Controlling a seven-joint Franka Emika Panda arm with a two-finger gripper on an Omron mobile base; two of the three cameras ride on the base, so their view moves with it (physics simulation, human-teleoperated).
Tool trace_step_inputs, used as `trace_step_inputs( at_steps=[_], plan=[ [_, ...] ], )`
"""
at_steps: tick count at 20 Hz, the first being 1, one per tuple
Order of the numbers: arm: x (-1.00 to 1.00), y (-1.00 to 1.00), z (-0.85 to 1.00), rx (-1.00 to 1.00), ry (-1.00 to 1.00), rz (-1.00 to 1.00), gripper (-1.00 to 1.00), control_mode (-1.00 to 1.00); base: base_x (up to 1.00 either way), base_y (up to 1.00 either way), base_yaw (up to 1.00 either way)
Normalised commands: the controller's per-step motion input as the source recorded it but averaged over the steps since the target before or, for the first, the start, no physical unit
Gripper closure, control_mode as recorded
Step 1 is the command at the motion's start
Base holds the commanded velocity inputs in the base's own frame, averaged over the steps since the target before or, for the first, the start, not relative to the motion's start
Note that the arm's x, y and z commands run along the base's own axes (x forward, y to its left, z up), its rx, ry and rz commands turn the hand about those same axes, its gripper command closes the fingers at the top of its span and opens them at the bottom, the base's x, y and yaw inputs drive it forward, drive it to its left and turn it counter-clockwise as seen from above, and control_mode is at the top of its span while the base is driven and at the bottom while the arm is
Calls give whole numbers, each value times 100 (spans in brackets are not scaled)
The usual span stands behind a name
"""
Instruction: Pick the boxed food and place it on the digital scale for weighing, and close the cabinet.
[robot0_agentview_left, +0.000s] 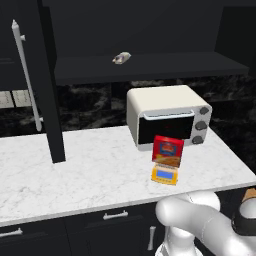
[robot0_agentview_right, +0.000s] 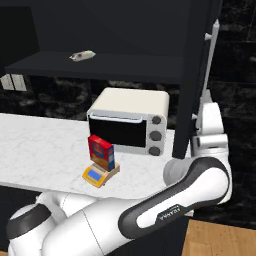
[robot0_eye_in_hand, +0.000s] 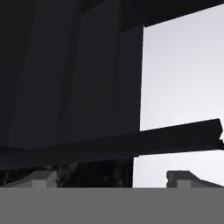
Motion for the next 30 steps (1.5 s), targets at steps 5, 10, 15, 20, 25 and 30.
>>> trace_step_inputs(
  at_steps=[5, 10, 15, 20, 25, 30],
  plan=[
    [0, 37, 21, -13, 21, -16, -100, -100, 0, 0, 0],
    [15, 88, 0, -16, 14, -8, -100, -100, 0, 0, 0],
    [44, 100, 13, -9, -2, 2, -100, -100, 0, 0, 0],
    [60, 86, 40, -1, -14, 7, -100, -100, 0, 0, 0],
    [64, 53, 38, 0, -12, 7, -100, -100, 0, 0, 0],
    [59, 35, 7, 3, -1, 6, -100, -100, 0, 0, 0]
  ],
)
